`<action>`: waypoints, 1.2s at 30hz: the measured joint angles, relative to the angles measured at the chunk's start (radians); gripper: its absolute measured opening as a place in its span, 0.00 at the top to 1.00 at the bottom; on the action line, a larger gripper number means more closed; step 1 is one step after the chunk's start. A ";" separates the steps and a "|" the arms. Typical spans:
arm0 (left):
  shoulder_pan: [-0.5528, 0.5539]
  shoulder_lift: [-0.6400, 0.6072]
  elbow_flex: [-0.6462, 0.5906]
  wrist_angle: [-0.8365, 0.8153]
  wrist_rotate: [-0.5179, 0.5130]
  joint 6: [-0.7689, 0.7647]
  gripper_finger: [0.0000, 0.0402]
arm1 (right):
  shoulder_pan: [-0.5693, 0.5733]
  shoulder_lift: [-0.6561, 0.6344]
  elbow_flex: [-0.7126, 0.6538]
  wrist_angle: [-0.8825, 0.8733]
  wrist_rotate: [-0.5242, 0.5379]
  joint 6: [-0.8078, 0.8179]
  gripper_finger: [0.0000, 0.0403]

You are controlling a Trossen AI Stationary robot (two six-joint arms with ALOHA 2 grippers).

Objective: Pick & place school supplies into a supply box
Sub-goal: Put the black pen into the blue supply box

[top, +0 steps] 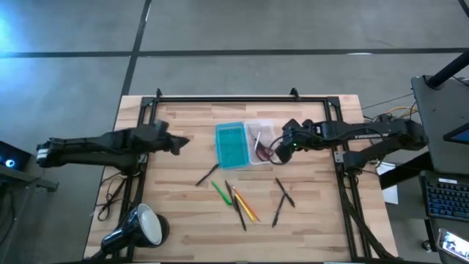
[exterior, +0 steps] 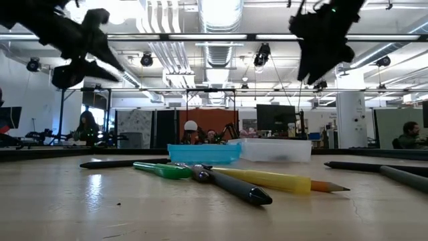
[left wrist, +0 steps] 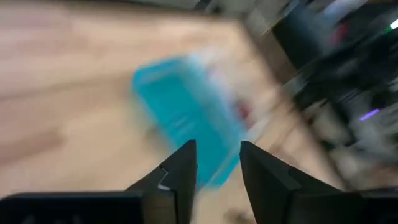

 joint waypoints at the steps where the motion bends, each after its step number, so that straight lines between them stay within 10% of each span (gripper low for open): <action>1: 0.000 0.033 0.019 -0.046 0.016 0.000 0.73 | 0.000 -0.018 -0.027 0.007 0.001 0.000 0.51; 16: -0.134 0.381 0.259 -0.315 0.047 -0.009 0.73 | -0.016 -0.192 -0.293 0.181 0.056 0.006 0.51; 36: -0.216 0.959 0.488 -0.237 0.137 -0.041 0.73 | -0.090 -0.190 -0.303 0.213 0.052 -0.052 0.51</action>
